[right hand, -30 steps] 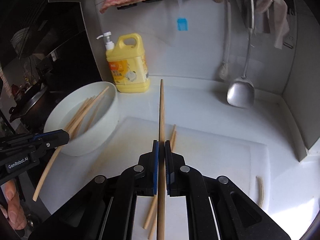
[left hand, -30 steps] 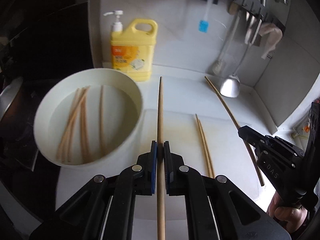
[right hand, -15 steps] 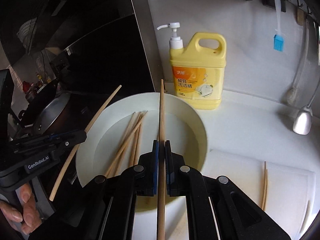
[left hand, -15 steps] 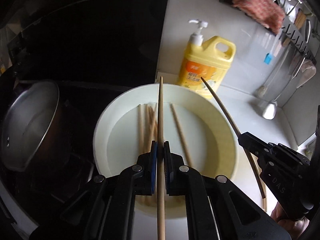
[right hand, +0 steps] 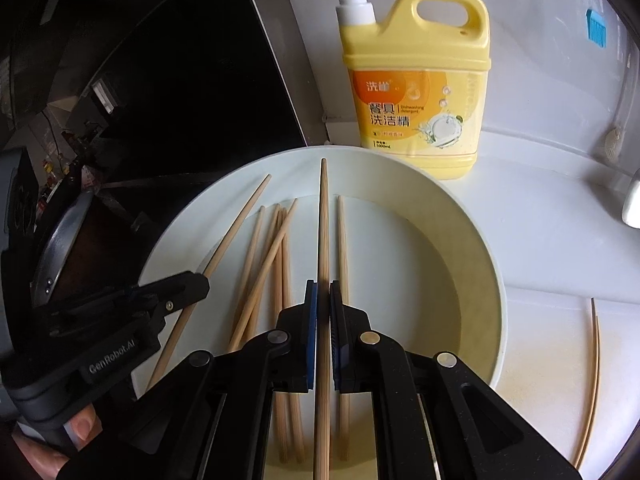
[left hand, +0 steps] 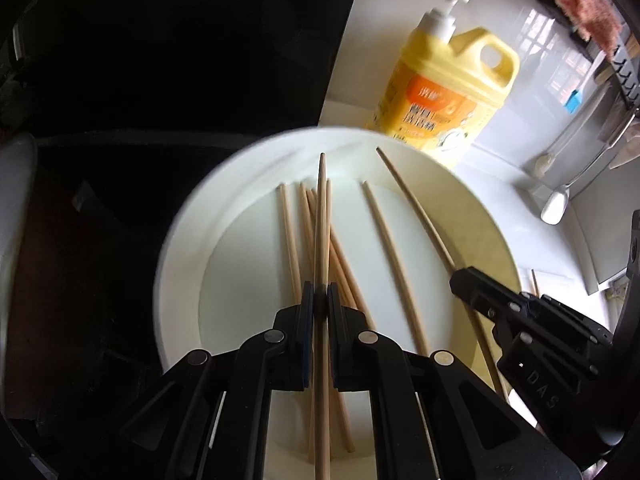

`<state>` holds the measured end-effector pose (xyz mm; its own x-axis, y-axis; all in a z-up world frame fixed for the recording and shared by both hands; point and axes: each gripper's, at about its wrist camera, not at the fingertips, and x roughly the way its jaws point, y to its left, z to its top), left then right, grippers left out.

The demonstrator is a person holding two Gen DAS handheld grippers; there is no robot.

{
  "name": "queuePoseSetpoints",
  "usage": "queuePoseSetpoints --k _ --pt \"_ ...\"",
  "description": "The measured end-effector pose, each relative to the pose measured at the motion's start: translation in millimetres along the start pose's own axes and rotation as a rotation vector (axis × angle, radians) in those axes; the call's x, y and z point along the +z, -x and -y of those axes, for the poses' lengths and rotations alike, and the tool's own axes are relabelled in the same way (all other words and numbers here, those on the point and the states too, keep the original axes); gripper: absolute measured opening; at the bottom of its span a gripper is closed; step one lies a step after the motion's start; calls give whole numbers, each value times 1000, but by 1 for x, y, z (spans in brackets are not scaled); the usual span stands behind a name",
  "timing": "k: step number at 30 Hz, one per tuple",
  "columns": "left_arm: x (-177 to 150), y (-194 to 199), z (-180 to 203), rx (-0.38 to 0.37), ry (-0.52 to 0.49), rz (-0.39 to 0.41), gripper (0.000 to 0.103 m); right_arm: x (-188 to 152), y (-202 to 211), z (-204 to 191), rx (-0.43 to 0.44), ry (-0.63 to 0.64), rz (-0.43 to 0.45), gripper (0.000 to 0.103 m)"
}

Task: Organize utensils
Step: 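Carry both held chopsticks over the white water basin, then open both tools to drop the chopsticks into the basin water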

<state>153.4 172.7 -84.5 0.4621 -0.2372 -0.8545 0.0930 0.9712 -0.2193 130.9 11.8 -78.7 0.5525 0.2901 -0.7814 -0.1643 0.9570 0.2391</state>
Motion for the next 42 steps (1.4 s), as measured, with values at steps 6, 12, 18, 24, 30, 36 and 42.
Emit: queuePoseSetpoints --k 6,12,18,24,30,36,42 --pt "0 -9 -2 7 -4 -12 7 -1 -16 -1 11 1 -44 6" --pt "0 -15 -3 24 -11 -23 7 -2 -24 1 6 0 -61 6" --pt "0 -22 -5 36 -6 -36 8 -2 -29 5 7 -12 -79 6" --pt "3 -23 -9 41 22 -39 24 1 -23 9 -12 -18 -63 22" --pt "6 -7 -13 94 23 15 68 2 -11 19 -38 -31 -38 22" --pt "6 -5 -20 112 53 -5 80 1 -8 25 -33 -52 -36 29" --pt "5 -4 -22 111 54 -15 83 0 -6 20 -39 -42 -37 37"
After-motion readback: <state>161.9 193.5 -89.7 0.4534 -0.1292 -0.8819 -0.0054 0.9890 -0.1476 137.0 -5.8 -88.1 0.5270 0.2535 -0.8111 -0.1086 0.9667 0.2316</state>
